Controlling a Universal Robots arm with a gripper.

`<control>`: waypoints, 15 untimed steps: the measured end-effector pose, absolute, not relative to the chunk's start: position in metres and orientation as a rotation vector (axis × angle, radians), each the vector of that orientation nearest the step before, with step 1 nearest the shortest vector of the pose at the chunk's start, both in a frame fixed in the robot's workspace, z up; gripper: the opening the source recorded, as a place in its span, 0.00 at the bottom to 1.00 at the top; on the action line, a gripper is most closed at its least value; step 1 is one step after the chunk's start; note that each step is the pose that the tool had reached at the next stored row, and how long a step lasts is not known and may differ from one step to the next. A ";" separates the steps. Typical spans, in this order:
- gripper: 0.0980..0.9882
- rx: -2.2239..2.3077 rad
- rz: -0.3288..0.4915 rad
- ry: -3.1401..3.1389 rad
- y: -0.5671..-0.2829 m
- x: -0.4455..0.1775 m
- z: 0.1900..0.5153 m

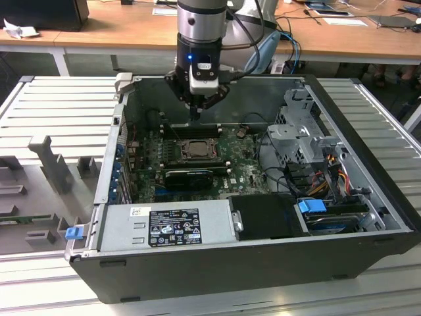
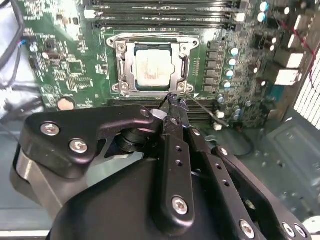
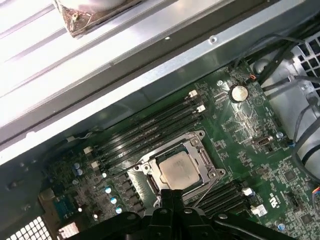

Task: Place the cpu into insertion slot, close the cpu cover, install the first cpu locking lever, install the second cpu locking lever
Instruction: 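Install the first cpu locking lever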

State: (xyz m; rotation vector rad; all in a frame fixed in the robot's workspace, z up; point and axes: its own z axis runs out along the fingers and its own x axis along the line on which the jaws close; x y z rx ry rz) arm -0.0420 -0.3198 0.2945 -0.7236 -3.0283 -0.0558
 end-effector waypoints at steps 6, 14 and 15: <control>0.01 -0.523 -0.053 -3.070 -0.320 -0.042 0.293; 0.01 -0.367 -0.060 -3.118 -0.320 -0.042 0.293; 0.01 -0.340 -0.060 -3.121 -0.320 -0.042 0.293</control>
